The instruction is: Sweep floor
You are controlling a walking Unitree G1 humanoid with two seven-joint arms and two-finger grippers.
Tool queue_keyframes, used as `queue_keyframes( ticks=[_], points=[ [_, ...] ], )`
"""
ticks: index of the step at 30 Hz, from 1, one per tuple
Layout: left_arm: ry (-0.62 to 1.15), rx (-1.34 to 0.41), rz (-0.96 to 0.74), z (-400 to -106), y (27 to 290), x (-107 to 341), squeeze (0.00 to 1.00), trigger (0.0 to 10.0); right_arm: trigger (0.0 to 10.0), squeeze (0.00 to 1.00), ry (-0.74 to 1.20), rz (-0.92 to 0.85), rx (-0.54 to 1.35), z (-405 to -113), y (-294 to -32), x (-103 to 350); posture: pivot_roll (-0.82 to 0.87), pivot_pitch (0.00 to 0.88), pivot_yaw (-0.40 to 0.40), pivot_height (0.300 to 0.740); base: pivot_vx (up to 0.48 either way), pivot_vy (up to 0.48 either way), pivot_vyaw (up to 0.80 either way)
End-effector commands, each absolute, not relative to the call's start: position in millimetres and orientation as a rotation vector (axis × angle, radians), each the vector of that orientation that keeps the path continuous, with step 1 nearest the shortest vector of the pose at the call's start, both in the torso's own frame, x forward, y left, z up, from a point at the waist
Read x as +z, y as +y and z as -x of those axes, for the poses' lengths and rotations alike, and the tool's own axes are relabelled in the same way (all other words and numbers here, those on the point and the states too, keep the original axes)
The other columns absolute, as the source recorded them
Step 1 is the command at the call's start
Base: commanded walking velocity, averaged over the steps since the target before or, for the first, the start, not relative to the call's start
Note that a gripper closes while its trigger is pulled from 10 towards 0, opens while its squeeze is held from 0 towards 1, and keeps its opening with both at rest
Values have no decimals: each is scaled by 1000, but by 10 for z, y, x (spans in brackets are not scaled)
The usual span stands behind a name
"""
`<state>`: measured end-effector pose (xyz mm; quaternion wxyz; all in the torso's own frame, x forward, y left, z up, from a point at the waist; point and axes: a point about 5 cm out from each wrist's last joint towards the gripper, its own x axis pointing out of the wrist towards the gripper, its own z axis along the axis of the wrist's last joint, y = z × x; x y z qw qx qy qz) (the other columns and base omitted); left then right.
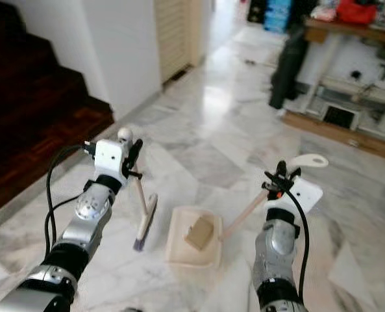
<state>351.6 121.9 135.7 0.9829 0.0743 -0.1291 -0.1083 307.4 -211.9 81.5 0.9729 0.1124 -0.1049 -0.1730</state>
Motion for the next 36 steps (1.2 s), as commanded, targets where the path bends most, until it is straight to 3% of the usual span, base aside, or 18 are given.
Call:
queue_keyframes(
  ticks=[1,36],
  points=[
    [-308,-210,-142,-3542,1214,1462,0,10000,10000,0,-267,-221,-340,-3109,-2125,942,72,0,-30,740,0,0,794],
    [-289,-129,-123,-3524,1293,1412,0,10000,10000,0,-263,-212,-319,-3155,-2160,1024,87,0,-71,740,0,0,792]
  ],
)
